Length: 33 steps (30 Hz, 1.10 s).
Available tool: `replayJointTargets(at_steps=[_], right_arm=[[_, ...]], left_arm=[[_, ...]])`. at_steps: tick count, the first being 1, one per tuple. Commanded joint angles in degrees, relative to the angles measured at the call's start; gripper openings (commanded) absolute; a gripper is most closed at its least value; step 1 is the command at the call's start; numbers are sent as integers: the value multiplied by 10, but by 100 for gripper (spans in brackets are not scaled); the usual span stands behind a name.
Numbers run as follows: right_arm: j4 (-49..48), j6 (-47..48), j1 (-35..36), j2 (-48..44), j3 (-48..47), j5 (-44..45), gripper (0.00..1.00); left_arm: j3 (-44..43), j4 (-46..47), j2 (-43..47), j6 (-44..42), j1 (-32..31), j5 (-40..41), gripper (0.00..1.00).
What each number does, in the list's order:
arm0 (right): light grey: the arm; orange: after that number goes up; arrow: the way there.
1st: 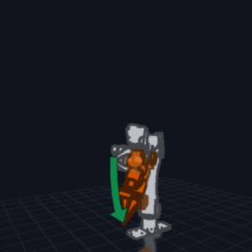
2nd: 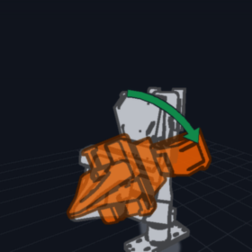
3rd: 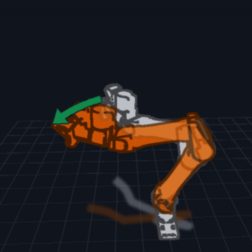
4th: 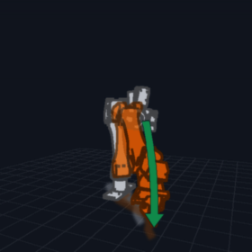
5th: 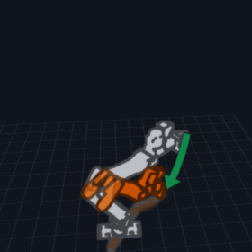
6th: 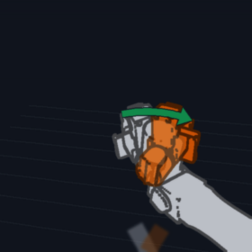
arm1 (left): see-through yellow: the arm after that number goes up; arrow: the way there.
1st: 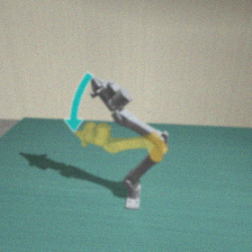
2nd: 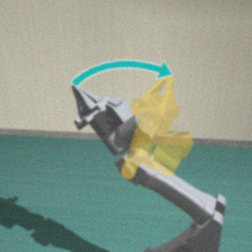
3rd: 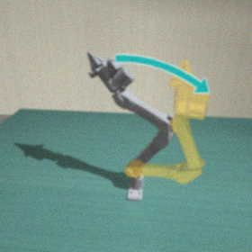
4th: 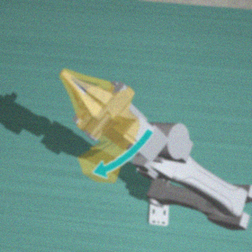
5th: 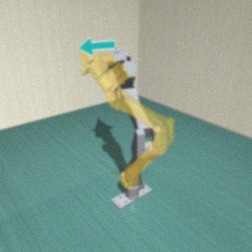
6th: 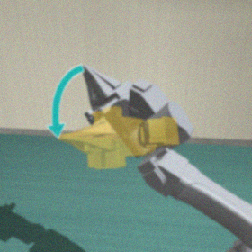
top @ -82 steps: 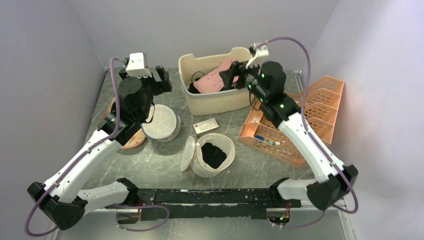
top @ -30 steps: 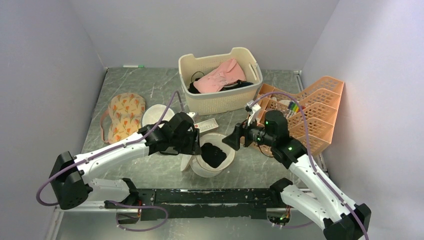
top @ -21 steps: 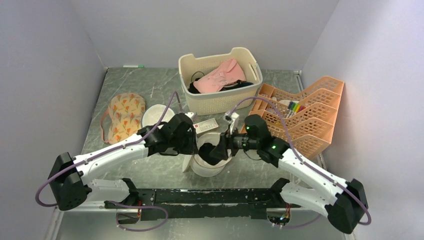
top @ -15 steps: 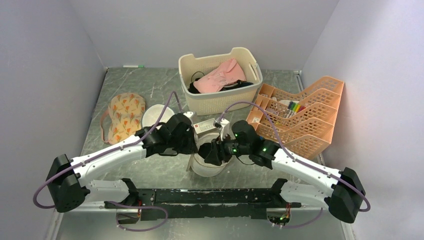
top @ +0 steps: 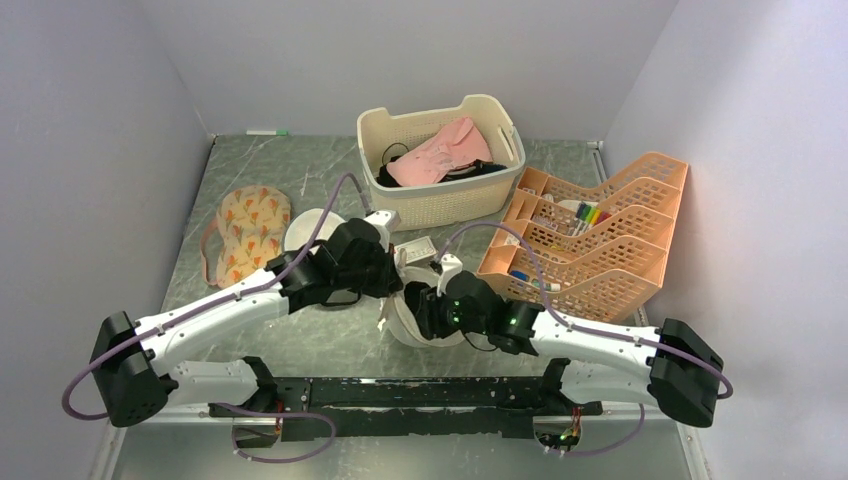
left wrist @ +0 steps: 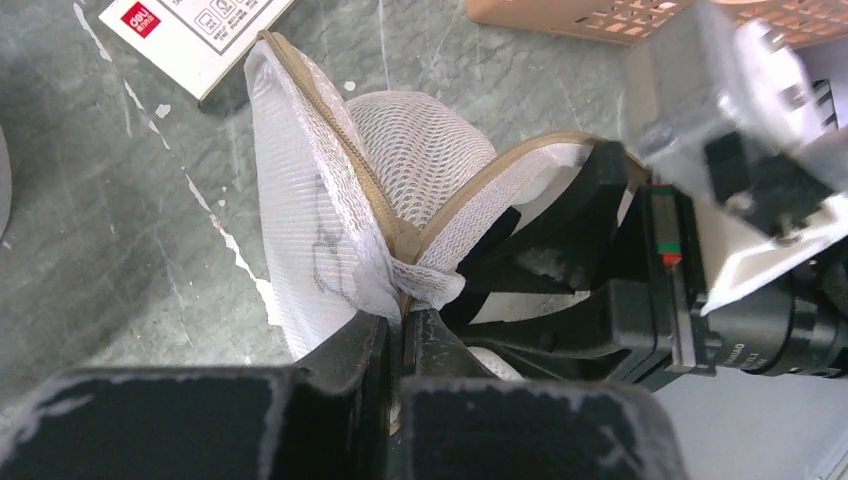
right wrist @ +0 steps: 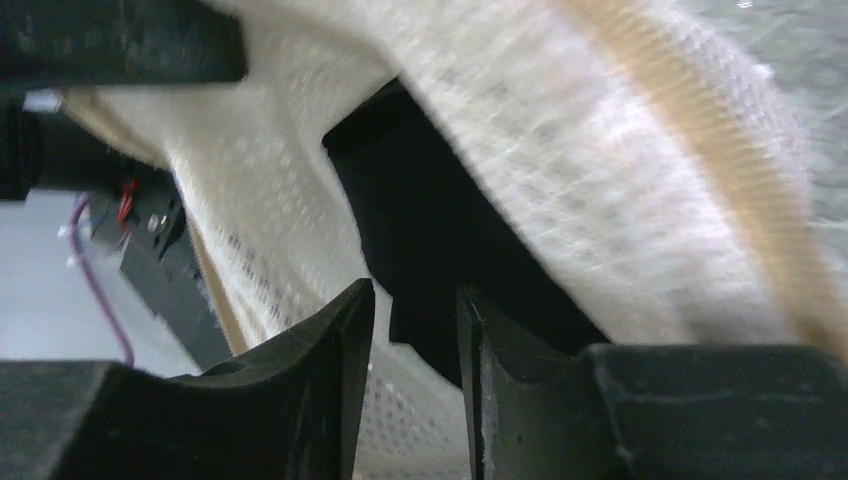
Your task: Unzip the laundry bag and remove the bra
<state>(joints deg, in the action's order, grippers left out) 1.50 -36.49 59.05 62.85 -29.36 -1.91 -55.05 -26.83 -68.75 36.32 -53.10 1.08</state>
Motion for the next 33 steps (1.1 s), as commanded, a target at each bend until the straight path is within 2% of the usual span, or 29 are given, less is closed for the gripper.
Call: replayJointTargets(at_steps=[1,6,11,19,23,33], right_arm=[[1,-59,21,17,-20,166,38],[-31,-100,22,19,-1,216,48],[-74,-89,22,14,20,211,53],[-130,-68,22,52,45,181,69],[-113,-68,23,76,19,217,70],[-193,-31,23,105,17,291,65]], left_arm=[[40,64,27,-20,-4,-23,7],[82,104,50,-26,-3,-47,7],[99,107,64,-28,-4,-58,7],[137,119,80,-15,-4,-71,7],[152,126,89,-16,-4,-87,7],[148,124,89,-28,-4,-92,7]])
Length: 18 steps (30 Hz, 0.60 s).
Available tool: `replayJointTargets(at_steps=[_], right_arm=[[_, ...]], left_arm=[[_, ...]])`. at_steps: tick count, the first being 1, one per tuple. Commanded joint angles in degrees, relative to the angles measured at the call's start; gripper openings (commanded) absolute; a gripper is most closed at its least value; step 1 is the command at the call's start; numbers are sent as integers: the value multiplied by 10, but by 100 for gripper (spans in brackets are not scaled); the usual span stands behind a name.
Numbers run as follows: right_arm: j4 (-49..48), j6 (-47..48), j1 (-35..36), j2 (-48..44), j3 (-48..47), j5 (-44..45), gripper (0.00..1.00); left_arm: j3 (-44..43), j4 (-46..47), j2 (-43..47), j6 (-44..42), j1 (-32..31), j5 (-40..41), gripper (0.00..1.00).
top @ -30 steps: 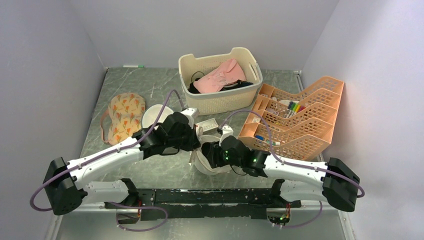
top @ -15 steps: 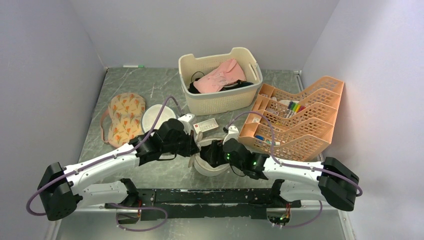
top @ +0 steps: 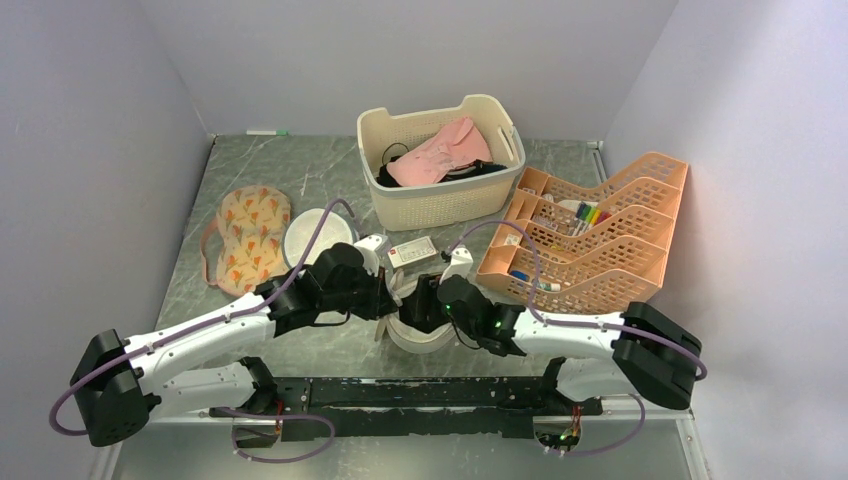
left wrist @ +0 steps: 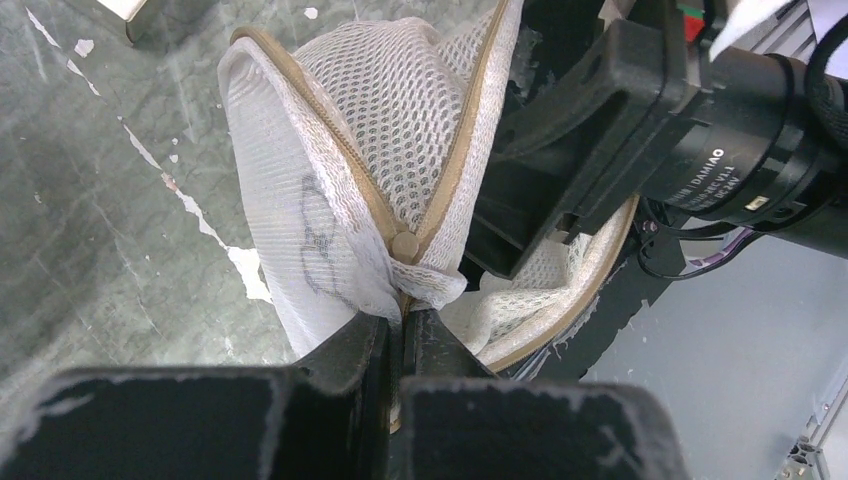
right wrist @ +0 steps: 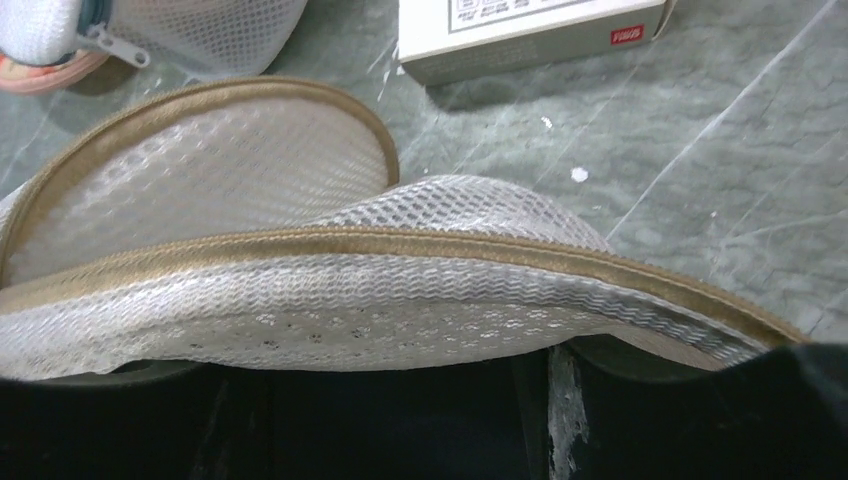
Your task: Unzip the laundry bag and remove the bra
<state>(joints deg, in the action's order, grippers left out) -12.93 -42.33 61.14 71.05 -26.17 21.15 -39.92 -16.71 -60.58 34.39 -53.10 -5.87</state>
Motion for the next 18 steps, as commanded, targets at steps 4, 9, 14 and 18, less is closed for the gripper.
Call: replayJointTargets(at_steps=[4,9,14,18], right_arm=[[-74,40,2,56,-28,75,63],[-100,44,2,84,-33,64,54],[-97,61,2,68,-25,20,23],[-78,62,2,18,-10,-7,10]], left_arm=[[-4,24,9,-10,-5,-23,7],[-7,26,0,-6,-5,-19,7],[-9,21,-8,9,-5,-1,7],[-11,15,-17,19,-6,11,7]])
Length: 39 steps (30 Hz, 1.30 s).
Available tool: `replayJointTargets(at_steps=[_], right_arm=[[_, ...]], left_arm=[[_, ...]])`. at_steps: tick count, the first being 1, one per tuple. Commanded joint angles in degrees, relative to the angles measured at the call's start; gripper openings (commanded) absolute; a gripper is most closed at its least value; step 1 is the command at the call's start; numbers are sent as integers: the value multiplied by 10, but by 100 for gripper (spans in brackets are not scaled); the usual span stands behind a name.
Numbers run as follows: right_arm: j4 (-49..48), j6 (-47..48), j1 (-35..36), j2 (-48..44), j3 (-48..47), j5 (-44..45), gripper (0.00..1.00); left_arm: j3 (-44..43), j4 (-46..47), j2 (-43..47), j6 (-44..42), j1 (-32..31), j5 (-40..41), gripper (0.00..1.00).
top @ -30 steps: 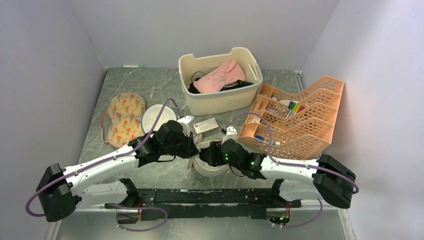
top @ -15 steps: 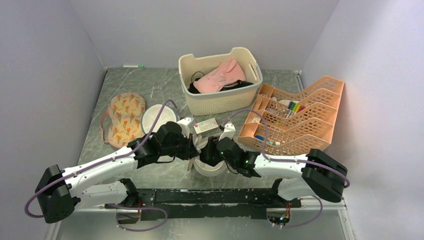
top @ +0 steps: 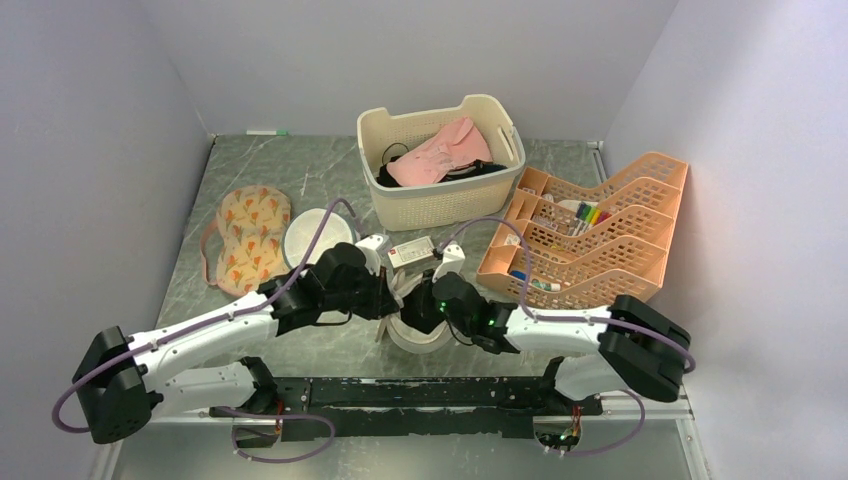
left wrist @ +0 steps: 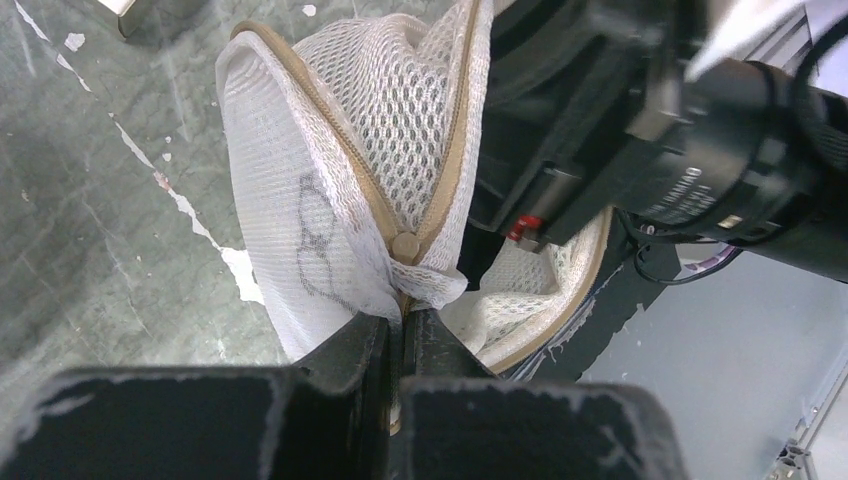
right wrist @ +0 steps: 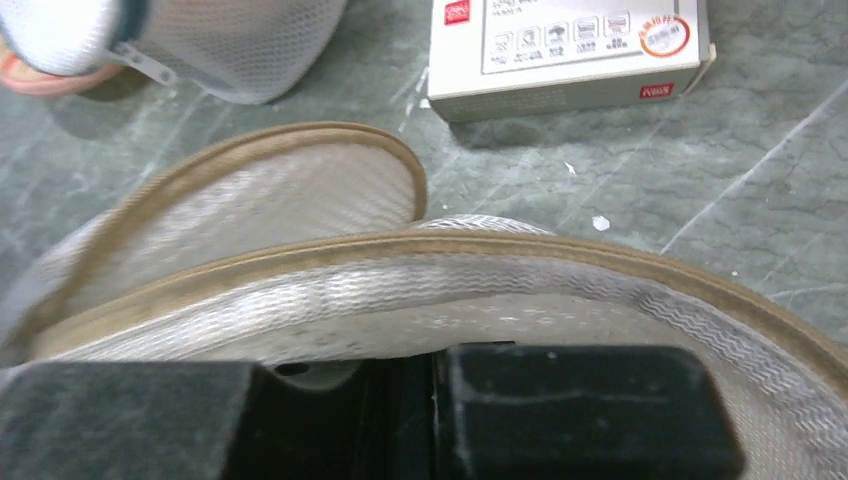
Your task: Unzip the laundry bag and remove the bra
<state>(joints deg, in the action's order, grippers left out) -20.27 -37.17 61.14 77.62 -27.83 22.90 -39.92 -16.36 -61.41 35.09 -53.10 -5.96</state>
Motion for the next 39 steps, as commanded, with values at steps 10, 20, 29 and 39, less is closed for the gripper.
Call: replayJointTargets(at_steps=[10,20,29,39], right_arm=[[90,22,2,-148,-14,-107,0],[130,29,2,-196,-7,-129,0],[119,44,1,-206,-32,-185,0],[52,44,-1,-237,-42,-234,0]], left_arm=[[-43,-32,-21,15,-5,38,7],[-55,-70,-7,31,-5,69,7],[-52,-75,-3,76,-5,81,7],[-42,-47,-17,116,-5,66,7]])
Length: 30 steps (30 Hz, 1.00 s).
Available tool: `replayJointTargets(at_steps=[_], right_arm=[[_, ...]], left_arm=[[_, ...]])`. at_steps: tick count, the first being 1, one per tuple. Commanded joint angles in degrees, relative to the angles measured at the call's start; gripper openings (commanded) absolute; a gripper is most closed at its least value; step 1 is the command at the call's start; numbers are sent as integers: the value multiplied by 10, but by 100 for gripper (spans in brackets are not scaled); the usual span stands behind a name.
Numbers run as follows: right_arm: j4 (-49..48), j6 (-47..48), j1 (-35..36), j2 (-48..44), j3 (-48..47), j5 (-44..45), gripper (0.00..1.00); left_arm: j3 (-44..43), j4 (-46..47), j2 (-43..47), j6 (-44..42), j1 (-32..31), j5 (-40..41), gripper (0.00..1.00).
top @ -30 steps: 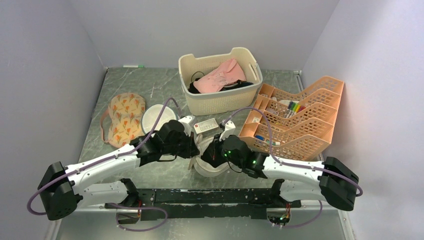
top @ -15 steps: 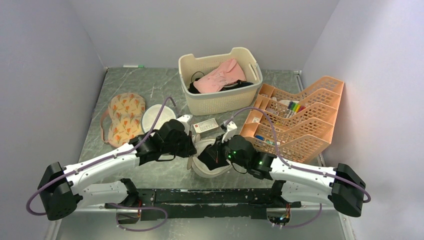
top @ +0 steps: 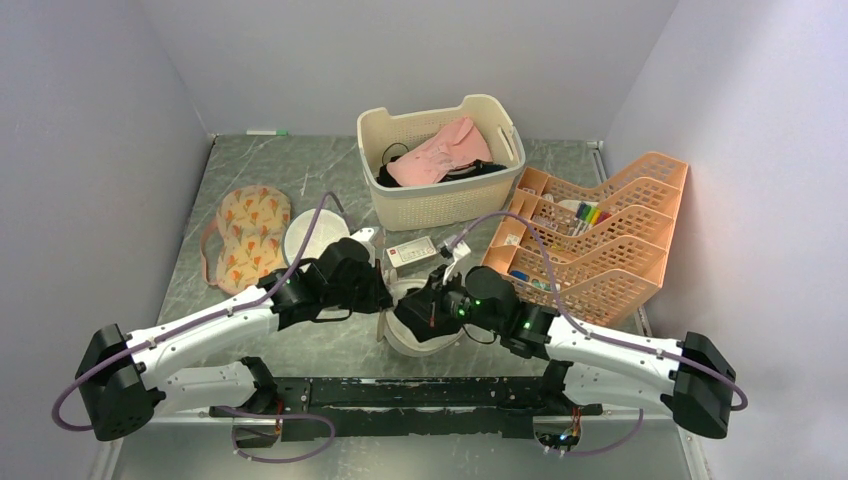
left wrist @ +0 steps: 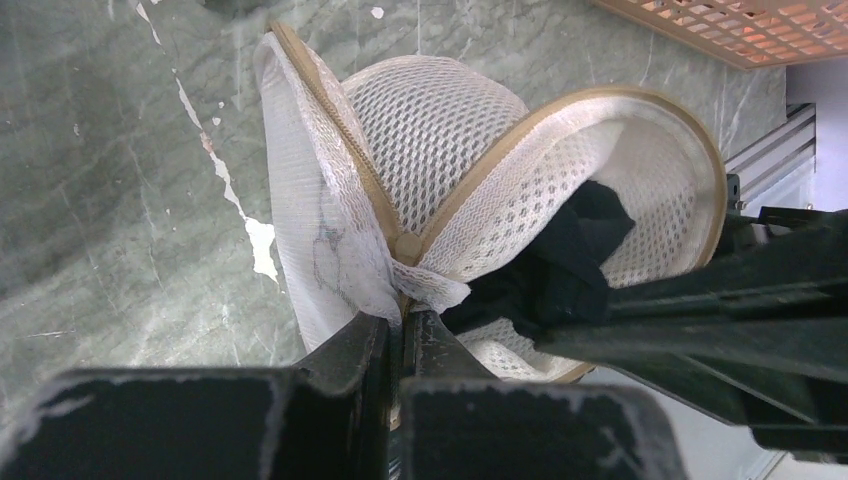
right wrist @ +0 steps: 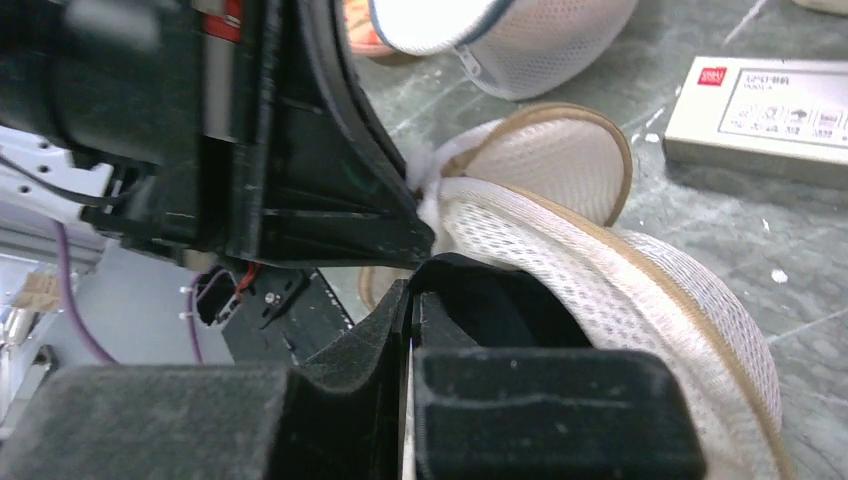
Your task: Unzip the laundry bag and remove the bra
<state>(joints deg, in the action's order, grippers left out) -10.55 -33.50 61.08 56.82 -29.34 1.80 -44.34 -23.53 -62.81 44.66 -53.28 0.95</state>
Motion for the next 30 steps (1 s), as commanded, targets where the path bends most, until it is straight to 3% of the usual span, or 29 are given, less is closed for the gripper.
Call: replayJointTargets(at_steps=[1,9,12,22,30], right_arm=[[-39,8,-2,-38,-32,-12,0],[-31,-3,-14,-70,-63,66,0],[33,15,-20,-53,-121,85,0],[108,39,-22,-53,-231,126,0],[190,126,-21,-61,-377,212,0]], left_arm=[[2,22,-6,19,-3,1,7],[6,29,-24,18,-3,-13,7],[4,30,-21,11,-5,-22,7],[-2,18,-18,0,-8,-10,7],[-4,26,-15,-9,-8,0,7]])
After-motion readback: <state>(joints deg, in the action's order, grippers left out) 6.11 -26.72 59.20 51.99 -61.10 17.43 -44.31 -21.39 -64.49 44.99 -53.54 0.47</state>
